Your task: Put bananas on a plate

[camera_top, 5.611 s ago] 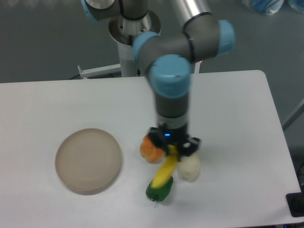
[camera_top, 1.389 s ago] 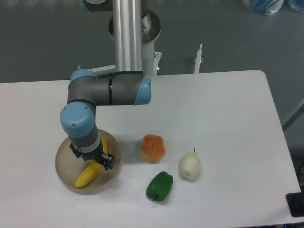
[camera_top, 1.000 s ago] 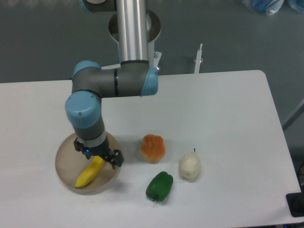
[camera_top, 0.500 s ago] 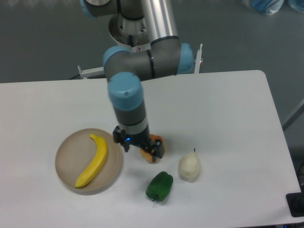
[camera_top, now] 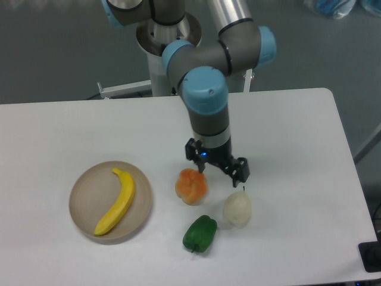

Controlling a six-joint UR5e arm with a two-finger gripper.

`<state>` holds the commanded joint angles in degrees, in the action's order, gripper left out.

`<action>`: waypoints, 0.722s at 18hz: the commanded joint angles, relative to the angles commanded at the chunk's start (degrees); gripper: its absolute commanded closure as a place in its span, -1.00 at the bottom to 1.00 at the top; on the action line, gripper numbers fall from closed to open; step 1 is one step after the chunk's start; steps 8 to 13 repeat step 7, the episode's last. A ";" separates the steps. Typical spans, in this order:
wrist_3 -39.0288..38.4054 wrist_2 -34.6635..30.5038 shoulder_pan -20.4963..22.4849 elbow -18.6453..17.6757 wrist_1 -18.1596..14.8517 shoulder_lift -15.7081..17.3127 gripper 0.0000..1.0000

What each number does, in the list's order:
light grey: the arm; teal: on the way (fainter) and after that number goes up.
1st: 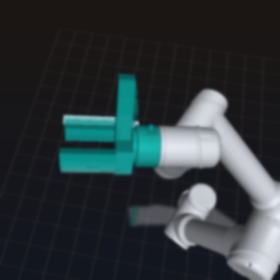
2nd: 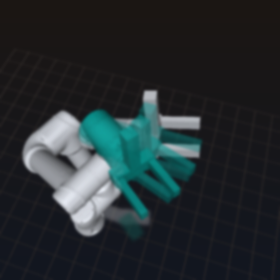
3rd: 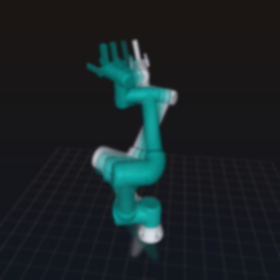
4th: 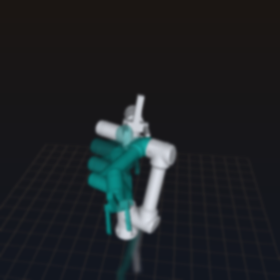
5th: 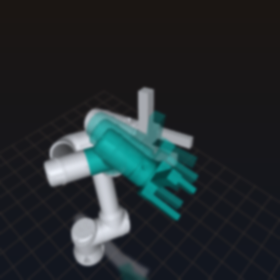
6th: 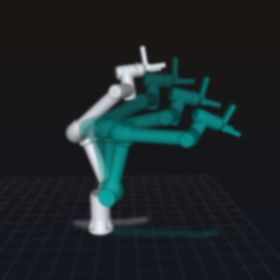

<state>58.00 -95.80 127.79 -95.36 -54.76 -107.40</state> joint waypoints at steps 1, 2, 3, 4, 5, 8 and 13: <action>0.09 0.00 0.18 0.00 0.09 0.09 -1.00; 0.09 0.00 0.18 0.00 0.09 0.09 -1.00; 0.09 0.09 0.18 0.00 0.17 0.09 -1.00; 0.09 0.00 0.18 0.17 0.18 0.09 -1.00; 0.01 -0.09 0.18 0.26 0.18 0.09 -1.00; 0.01 0.09 1.14 0.09 0.35 0.17 -1.00; 0.01 0.09 1.14 0.09 0.35 0.17 -1.00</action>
